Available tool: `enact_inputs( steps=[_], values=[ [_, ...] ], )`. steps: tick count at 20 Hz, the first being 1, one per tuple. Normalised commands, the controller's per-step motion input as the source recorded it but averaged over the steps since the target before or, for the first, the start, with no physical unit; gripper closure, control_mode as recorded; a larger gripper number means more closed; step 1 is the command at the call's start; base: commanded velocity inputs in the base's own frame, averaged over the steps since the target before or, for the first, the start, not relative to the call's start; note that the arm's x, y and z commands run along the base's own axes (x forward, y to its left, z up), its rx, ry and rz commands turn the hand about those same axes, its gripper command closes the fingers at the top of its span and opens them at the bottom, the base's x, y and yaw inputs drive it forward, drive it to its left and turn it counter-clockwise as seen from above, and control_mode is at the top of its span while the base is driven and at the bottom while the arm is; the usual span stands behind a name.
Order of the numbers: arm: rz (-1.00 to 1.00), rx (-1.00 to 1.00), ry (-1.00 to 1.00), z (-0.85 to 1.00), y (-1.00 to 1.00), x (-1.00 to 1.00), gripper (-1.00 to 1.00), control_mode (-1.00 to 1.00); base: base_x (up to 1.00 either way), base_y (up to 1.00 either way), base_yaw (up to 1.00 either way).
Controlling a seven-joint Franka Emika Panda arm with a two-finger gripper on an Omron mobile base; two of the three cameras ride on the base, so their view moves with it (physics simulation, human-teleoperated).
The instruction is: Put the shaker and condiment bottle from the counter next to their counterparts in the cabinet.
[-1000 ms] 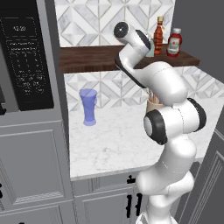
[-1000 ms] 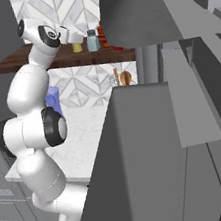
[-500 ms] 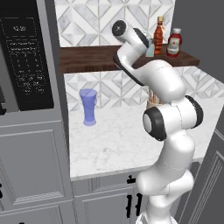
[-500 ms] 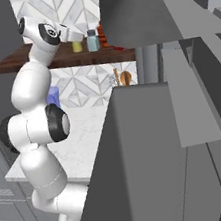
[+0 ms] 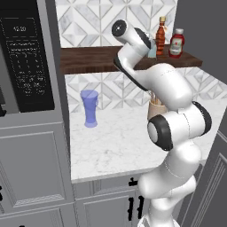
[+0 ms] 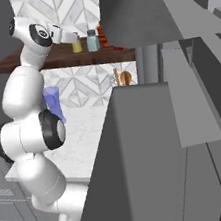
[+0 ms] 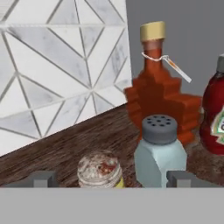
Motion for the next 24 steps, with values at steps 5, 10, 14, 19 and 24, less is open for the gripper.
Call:
enact_inputs(
  steps=[5,10,14,19,24],
  values=[
    [0.00,-0.06,0.00,0.00,0.13,-0.46,-1.00,-1.00,0.00,0.00,0.00],
    [0.00,-0.07,0.00,-0.01,0.09,-0.49,-1.00,-1.00,0.00,0.00,0.00],
    [0.00,-0.09,0.00,-0.20,0.12,-0.63,-1.00,-1.00,0.00,0.00,0.00],
    [0.00,-0.11,0.00,-0.27,0.12,-0.71,-1.00,-1.00,0.00,0.00,0.00],
    [0.00,-0.11,0.00,-0.31,0.09,-0.91,-1.00,-1.00,0.00,0.00,0.00]
  ],
)
